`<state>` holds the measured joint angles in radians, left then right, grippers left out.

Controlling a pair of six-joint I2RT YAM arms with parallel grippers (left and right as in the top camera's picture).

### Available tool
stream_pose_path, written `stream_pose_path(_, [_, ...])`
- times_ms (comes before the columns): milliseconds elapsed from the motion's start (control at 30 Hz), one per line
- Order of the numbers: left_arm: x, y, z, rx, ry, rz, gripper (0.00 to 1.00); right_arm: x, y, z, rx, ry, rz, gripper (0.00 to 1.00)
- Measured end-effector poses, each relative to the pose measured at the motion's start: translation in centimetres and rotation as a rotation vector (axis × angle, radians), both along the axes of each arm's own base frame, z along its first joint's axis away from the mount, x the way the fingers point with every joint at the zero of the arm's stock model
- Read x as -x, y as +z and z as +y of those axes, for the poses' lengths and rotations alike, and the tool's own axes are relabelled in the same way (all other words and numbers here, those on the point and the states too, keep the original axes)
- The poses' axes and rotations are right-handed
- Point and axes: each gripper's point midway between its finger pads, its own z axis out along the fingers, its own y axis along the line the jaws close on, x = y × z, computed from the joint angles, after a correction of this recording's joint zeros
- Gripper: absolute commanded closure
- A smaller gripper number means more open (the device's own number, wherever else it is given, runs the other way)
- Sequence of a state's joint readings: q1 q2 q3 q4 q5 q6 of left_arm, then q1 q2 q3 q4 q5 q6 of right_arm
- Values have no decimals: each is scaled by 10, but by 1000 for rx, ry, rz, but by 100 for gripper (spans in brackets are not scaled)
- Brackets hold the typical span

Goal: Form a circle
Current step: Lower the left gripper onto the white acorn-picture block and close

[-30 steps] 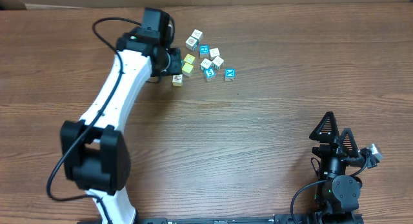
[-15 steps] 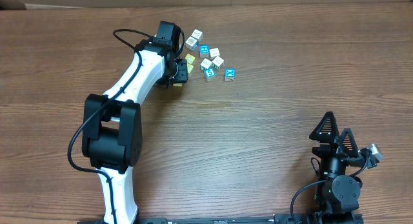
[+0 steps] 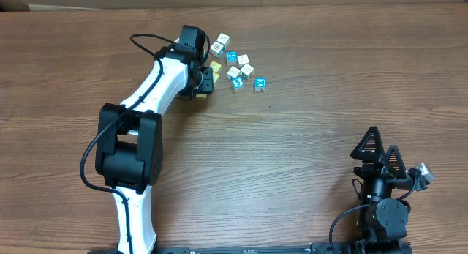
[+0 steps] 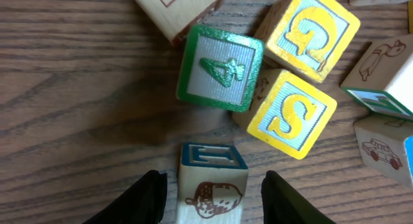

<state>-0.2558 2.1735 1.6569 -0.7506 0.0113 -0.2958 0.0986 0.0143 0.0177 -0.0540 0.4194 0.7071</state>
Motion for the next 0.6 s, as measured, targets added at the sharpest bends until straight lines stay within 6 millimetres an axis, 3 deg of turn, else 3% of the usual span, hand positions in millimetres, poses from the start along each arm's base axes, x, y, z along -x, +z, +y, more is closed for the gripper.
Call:
stream_pose_path(400, [-1,0,4,-21,7,-7,54,0,0,0,0,0,0,0])
stream_pose_path(600, [-3,-2,3,-21,5,-12,67,0,0,0,0,0,0,0])
